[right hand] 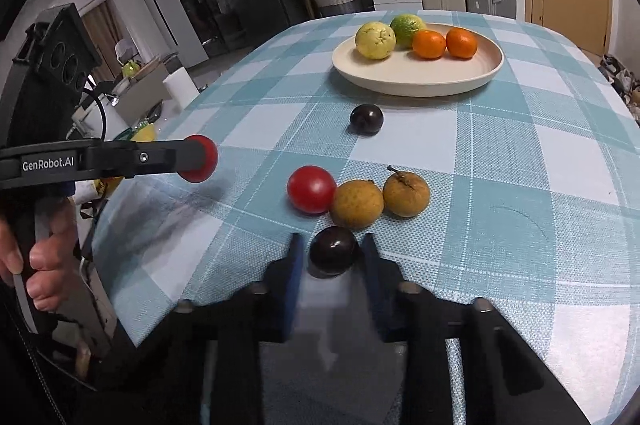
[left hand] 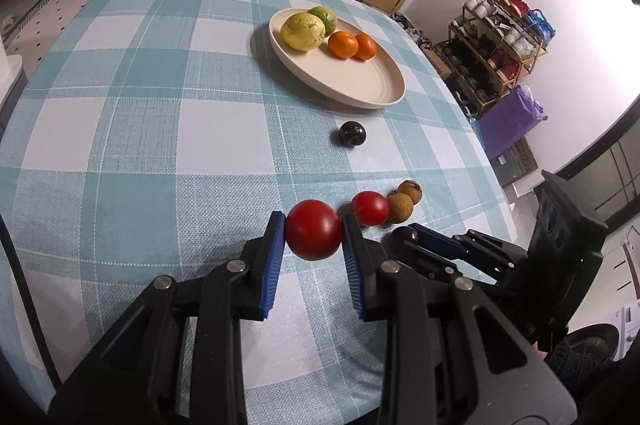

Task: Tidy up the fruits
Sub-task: 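Grasp a dark plum with the right tool while the left tool holds the tomato, then carry the tomato and plum onto the cream plate and open both tools, then withdraw both tools from the plate toward the remaining fruits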

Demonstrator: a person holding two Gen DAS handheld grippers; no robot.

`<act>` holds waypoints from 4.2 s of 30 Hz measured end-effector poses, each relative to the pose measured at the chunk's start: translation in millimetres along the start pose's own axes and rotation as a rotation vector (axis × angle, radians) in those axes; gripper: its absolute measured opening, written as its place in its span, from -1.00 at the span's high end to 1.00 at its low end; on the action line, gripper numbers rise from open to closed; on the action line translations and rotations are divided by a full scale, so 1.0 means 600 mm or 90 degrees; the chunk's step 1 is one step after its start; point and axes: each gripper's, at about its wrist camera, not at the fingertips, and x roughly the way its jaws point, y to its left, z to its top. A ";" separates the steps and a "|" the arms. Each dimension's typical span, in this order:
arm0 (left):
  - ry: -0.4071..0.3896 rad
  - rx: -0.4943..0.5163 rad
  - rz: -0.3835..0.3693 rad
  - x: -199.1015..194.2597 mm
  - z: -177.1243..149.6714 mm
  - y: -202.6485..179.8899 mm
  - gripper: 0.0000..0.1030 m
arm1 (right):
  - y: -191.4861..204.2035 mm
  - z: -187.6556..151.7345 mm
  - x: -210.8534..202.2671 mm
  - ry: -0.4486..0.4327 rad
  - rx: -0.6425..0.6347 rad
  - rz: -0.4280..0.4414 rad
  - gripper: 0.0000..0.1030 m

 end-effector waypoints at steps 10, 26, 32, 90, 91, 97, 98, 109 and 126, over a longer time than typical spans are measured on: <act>-0.006 0.005 -0.008 0.005 0.040 -0.009 0.51 | -0.017 0.018 -0.052 -0.049 0.034 0.043 0.52; -0.030 0.016 -0.025 0.088 0.201 -0.061 0.51 | -0.101 0.147 -0.063 -0.129 0.054 0.052 0.52; -0.013 0.006 -0.029 0.151 0.261 -0.069 0.51 | -0.143 0.197 -0.024 -0.119 0.063 0.038 0.52; -0.085 0.089 0.088 0.081 0.179 -0.151 -0.08 | -0.159 0.169 -0.083 -0.189 0.092 0.000 -0.67; -0.087 0.089 0.090 0.076 0.173 -0.151 -0.10 | -0.155 0.166 -0.085 -0.189 0.092 0.001 -0.68; -0.095 0.086 0.106 0.056 0.146 -0.143 -0.46 | -0.140 0.152 -0.098 -0.189 0.088 0.000 -0.72; -0.094 0.085 0.109 0.054 0.141 -0.141 -0.52 | -0.136 0.149 -0.101 -0.190 0.085 0.000 -0.77; -0.055 0.073 0.122 0.057 0.095 -0.112 -0.94 | -0.112 0.118 -0.113 -0.188 0.063 -0.005 -0.90; 0.033 0.043 0.107 0.115 0.034 -0.075 -0.97 | -0.118 0.075 -0.105 -0.155 0.079 -0.019 -0.90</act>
